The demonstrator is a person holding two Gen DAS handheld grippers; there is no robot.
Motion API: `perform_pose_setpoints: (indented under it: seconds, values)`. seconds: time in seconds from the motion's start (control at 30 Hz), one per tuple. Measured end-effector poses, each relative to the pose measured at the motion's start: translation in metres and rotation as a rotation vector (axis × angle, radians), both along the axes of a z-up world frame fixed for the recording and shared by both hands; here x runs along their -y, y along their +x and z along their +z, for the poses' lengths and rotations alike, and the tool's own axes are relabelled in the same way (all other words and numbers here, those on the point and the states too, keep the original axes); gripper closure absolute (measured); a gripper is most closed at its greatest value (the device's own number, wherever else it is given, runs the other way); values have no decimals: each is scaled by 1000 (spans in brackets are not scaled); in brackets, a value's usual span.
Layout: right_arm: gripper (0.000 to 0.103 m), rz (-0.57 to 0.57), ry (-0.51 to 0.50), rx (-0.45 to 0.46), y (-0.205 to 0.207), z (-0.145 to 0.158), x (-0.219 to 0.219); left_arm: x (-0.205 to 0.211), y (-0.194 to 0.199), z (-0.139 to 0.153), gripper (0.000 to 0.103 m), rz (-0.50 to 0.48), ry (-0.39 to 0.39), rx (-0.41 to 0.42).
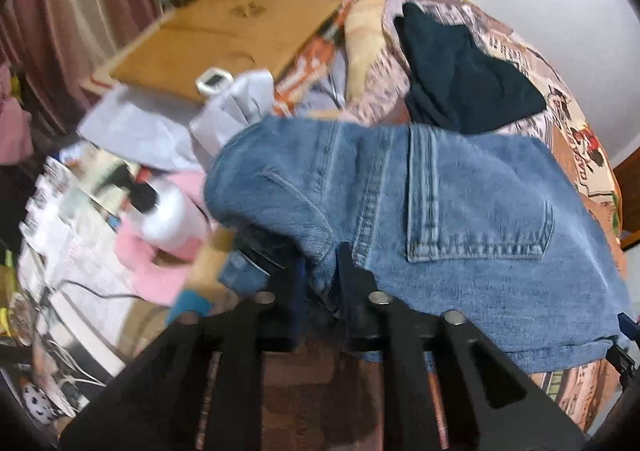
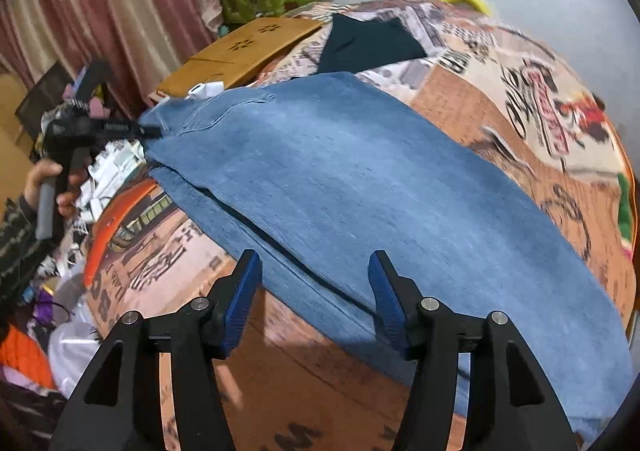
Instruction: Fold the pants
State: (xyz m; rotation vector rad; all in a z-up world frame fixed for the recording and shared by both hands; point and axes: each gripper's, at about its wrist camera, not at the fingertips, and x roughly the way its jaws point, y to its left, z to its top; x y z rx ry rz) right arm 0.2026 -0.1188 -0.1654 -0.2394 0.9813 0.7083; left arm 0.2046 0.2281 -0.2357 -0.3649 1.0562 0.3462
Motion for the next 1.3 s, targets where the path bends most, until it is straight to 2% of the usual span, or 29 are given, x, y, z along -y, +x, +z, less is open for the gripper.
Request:
perform_pose_setpoints:
  seconds: [0.13, 0.2, 0.27, 0.37, 0.5, 0.57, 0.6, 0.67, 0.73, 0.77, 0.87, 0.9, 0.93, 0.97, 1.0, 1.03, 1.07, 1.13, 1.2, 1.3]
  values:
    - [51, 3, 15, 23, 7, -4, -19, -7, -3, 18, 90, 6, 9, 63]
    - [68, 8, 21, 46, 7, -4, -28, -9, -4, 24, 91, 6, 8, 81]
    - [78, 25, 7, 60, 6, -3, -37, -8, -7, 33, 91, 2, 16, 109]
    - [84, 47, 20, 74, 0, 2, -39, -4, -13, 38, 91, -20, 66, 147]
    - [85, 48, 52, 19, -1, 1, -34, -6, -19, 13, 91, -16, 45, 101]
    - [84, 49, 66, -10, -1, 1, -33, -9, -22, -9, 91, -8, -2, 56]
    - [81, 47, 75, -20, -1, 3, -32, -11, -22, -20, 91, -11, -32, 28]
    - [81, 53, 125, -77, 2, 8, -26, -12, -22, -42, 89, -31, -93, -32]
    - [80, 44, 176, -119, 6, 15, -20, -5, -23, -44, 88, -67, -70, -47]
    - [75, 27, 196, -118, 8, 20, -16, -2, -24, -40, 87, -83, -41, -48]
    - [43, -50, 213, -47, 18, 30, -3, 6, -24, -28, 83, -120, 20, -76]
    - [39, -93, 210, -21, 23, 29, 3, 6, -25, -24, 82, -123, 32, -78]
    - [39, -123, 206, -17, 28, 27, 7, 6, -26, -18, 73, -126, 36, -71]
    - [39, -152, 196, -28, 34, 21, 12, 6, -27, -13, 57, -127, 32, -62]
    - [39, -188, 180, -57, 42, 13, 18, 6, -28, -7, 48, -124, 30, -48]
    - [39, -223, 163, -92, 48, 2, 24, 7, -29, 1, 31, -114, 37, -29]
    - [39, -250, 150, -131, 51, -9, 30, 9, -30, 8, 23, -103, 44, -9]
    - [39, -268, 129, -182, 51, -24, 39, 11, -28, 17, 18, -95, 44, 10]
    - [33, -258, 118, -147, 40, -25, 53, 14, -22, 21, 18, -95, 35, 11]
    - [32, -276, 118, -185, 30, -25, 74, 27, -9, 26, 18, -109, 47, 13]
